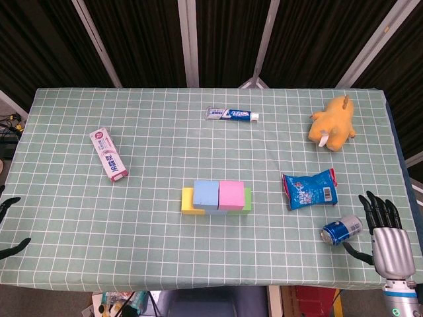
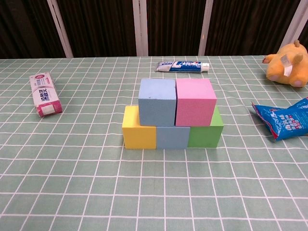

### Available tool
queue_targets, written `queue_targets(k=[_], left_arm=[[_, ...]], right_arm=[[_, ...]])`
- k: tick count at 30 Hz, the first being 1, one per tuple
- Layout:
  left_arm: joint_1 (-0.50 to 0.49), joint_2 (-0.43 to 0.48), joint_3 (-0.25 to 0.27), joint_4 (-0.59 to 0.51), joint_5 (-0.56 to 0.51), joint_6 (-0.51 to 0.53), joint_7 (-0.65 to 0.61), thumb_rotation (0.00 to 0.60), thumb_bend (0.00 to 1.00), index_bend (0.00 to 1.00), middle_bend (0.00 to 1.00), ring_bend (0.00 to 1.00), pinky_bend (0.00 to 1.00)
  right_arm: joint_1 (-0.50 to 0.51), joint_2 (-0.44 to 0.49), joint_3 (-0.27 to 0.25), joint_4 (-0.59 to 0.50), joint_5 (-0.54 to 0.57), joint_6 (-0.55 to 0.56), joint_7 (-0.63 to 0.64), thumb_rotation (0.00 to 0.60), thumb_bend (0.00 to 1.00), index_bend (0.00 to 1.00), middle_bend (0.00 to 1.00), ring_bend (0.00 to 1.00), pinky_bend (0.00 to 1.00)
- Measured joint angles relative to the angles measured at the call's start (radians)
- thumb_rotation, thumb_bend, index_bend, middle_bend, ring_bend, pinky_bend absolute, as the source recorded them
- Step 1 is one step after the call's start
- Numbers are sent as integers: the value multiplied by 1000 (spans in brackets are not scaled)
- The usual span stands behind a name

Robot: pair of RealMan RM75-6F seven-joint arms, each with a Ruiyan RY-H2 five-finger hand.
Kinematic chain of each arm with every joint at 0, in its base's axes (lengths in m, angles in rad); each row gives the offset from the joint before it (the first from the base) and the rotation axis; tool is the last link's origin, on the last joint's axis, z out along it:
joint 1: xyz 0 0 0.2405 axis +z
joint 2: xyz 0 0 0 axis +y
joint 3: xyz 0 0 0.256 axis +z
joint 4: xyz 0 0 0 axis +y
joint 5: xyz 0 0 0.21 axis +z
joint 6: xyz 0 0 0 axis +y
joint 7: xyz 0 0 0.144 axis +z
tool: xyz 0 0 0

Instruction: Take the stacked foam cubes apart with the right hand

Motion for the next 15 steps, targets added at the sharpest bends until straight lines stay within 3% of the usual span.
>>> queue_targets(k=[15], left_arm=[[10,-4,-2,4,14,28,-5,600,133,205,0,0,0]], right_arm=[[-4,12,-4,-6,0,-2,24,600,122,0,0,64,0]])
